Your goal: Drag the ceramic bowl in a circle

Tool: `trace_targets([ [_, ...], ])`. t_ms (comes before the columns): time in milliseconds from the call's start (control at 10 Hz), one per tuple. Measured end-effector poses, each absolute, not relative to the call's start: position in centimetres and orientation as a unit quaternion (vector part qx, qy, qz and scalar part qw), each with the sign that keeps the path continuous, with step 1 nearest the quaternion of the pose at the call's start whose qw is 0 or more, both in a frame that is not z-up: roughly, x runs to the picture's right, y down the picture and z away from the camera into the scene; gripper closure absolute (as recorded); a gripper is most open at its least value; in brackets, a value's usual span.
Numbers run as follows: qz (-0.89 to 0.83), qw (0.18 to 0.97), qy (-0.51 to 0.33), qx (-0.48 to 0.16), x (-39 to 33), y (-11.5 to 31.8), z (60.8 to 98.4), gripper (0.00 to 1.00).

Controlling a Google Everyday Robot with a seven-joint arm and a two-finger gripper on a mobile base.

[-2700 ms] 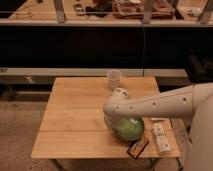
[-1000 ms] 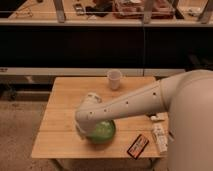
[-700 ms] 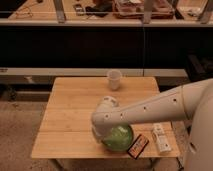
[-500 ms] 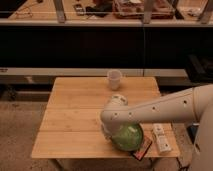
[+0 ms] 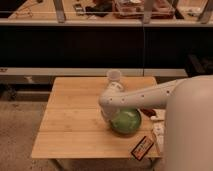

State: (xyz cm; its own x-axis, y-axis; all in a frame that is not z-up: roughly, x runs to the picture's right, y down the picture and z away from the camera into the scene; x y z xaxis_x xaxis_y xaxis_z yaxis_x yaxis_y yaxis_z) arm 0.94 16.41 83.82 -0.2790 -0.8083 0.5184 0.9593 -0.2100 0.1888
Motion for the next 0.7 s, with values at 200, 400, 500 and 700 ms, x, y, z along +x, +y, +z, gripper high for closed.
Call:
trace_targets([
  [200,-0.766,0.571,-0.256,-0.144,-2.4,14.6,86.8,0.82],
  [400,-0.773,0.563,-0.263,-0.128,-5.3,12.7,87.9,0.82],
  [500,-0.780,0.556,-0.264,-0.112,-7.3,11.3,87.9,0.82],
  [700,-0.793,0.541,-0.267,-0.087,-10.6,9.8,86.9,0.82],
])
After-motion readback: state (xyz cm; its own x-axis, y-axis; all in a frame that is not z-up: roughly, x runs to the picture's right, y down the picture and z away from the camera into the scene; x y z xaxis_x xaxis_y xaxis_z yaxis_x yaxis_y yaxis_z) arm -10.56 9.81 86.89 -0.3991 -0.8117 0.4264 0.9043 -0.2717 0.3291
